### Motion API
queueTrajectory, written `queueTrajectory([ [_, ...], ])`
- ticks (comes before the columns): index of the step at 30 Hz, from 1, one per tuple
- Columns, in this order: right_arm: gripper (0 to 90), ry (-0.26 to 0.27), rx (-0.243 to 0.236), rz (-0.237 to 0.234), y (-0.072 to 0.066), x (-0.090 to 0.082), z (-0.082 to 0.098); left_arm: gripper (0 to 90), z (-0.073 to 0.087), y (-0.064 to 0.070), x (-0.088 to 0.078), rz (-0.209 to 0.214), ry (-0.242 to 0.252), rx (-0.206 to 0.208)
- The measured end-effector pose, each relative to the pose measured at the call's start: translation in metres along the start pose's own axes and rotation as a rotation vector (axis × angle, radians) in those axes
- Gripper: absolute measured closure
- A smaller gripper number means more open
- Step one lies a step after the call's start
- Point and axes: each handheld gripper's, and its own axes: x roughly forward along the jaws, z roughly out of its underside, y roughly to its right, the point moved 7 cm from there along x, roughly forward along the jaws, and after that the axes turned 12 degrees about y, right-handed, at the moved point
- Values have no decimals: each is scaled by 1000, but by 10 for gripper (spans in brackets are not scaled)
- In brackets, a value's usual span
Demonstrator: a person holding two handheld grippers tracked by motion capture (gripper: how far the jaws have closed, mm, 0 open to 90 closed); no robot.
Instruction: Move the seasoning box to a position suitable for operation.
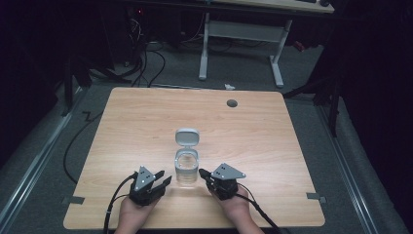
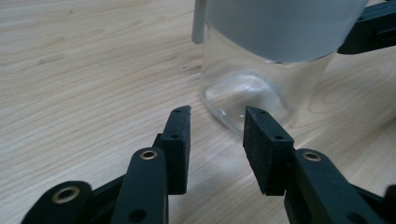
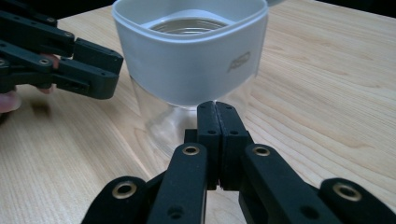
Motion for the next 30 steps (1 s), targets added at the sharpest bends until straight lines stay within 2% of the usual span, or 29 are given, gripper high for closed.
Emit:
queueTrajectory([
  [4,897,-3,17,19,5,-2,0,688,-1,12,-3,39,1,-2],
  [7,900,-8,38,63,17,-6,-1,763,1,20,-5,63,-7,-7],
  [9,900,-3,45,73,19,-6,-2,787,1,27,-5,77,-1,-18],
  [10,900,7,60,92,25,-7,-5,833,3,31,-6,85,1,-15],
  [12,900,10,66,98,27,-7,-6,848,5,33,-5,87,-2,-15],
  [14,900,17,86,120,35,-6,-11,892,11,38,-4,90,-9,-17],
  [19,900,34,85,133,43,-1,-21,900,18,45,0,102,-20,-11],
  [21,900,37,80,135,47,6,-28,900,22,49,3,108,-19,-18],
  [26,900,48,71,136,53,17,-39,900,21,48,6,101,2,-21],
  [30,900,57,72,132,58,29,-53,900,23,45,9,89,-6,-30],
])
